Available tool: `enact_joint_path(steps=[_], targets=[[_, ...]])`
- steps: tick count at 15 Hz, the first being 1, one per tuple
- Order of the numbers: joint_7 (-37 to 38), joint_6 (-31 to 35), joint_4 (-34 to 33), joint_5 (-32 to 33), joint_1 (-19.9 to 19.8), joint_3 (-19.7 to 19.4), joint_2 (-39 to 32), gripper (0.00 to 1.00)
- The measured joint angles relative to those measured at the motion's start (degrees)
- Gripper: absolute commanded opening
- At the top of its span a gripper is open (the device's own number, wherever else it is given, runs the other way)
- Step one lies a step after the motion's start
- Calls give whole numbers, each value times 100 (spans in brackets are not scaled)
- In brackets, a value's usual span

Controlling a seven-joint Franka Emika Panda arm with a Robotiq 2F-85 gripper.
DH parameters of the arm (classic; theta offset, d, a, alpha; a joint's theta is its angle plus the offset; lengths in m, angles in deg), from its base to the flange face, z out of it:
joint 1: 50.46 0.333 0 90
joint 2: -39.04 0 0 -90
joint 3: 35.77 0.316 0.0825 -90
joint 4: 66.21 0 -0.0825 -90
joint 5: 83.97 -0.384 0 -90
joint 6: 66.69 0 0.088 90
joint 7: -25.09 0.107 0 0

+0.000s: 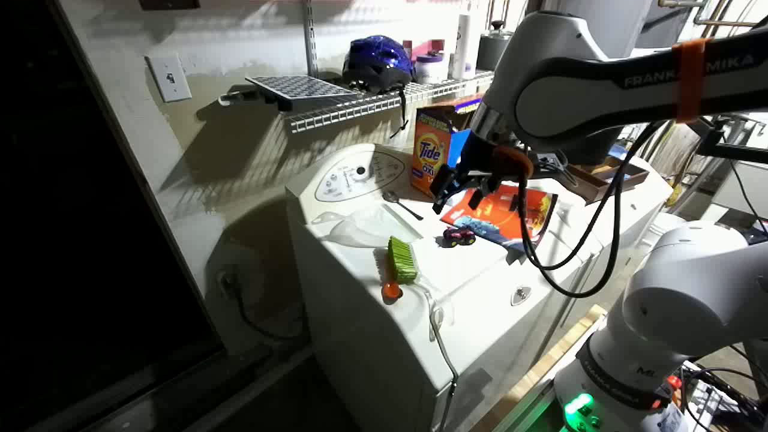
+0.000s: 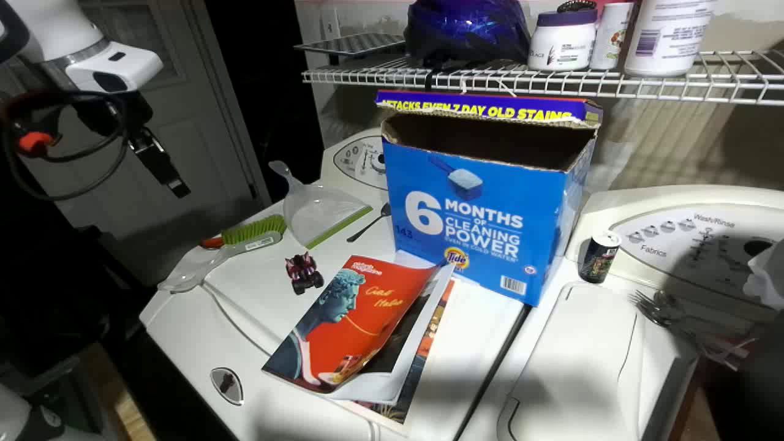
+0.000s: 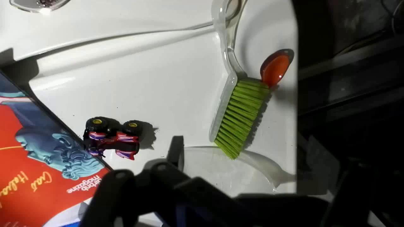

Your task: Put the toy car upside down

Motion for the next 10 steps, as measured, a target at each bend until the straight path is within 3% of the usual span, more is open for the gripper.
enact_joint_path(steps=[5, 10], targets=[[-278, -150, -17, 16, 10, -48, -165, 100], [-1135, -261, -271, 511, -20, -151, -1240, 100]])
